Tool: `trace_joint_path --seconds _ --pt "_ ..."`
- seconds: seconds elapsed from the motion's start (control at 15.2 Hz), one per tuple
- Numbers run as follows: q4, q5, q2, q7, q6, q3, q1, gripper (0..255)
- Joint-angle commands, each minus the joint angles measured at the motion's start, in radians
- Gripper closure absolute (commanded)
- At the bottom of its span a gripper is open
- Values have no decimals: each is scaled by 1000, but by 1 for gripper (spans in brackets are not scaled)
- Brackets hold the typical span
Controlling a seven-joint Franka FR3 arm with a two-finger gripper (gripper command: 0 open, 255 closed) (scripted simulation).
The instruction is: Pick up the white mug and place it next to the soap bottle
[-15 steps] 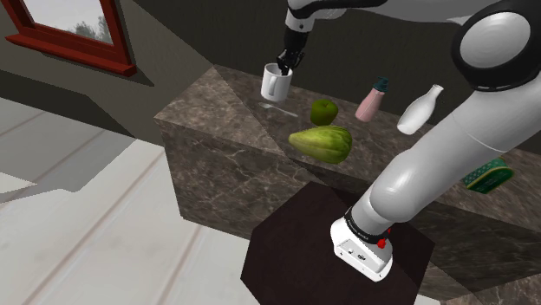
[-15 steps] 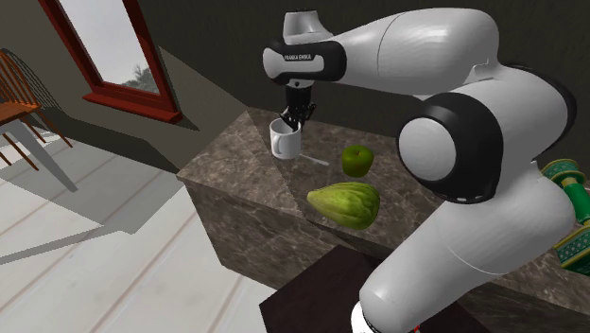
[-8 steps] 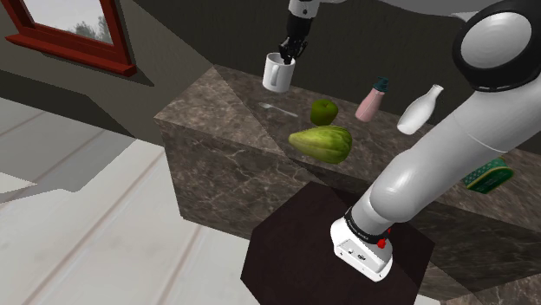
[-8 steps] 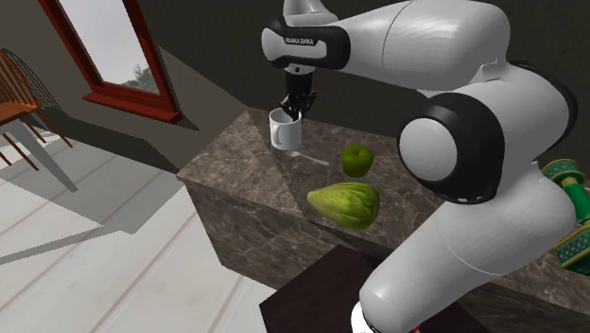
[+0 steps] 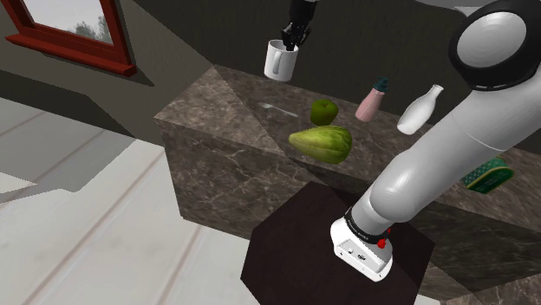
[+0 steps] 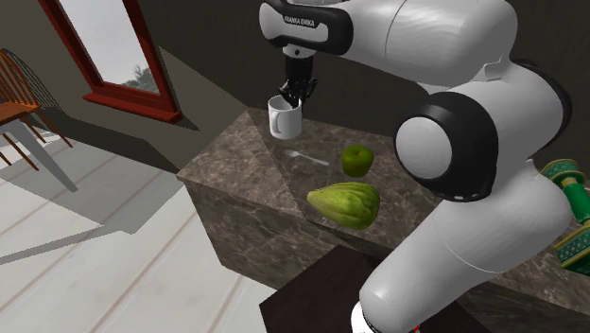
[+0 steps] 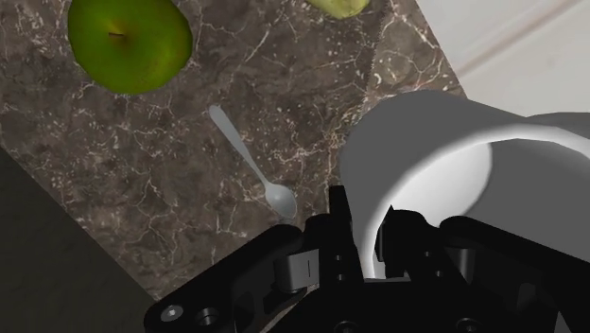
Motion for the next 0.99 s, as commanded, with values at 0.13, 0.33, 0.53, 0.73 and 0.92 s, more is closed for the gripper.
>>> trace_joint_path --seconds 0.13,0.33,0.53,0.73,0.92 --pt "61 1 6 0 -55 0 1 255" --pt "114 3 16 -1 -98 0 1 255" --pt "115 -1 -2 -18 -117 -9 -7 255" --pt "44 -19 -71 -68 -113 -38 -32 255" --pt "-15 -39 -133 -121 -113 -68 -57 255"
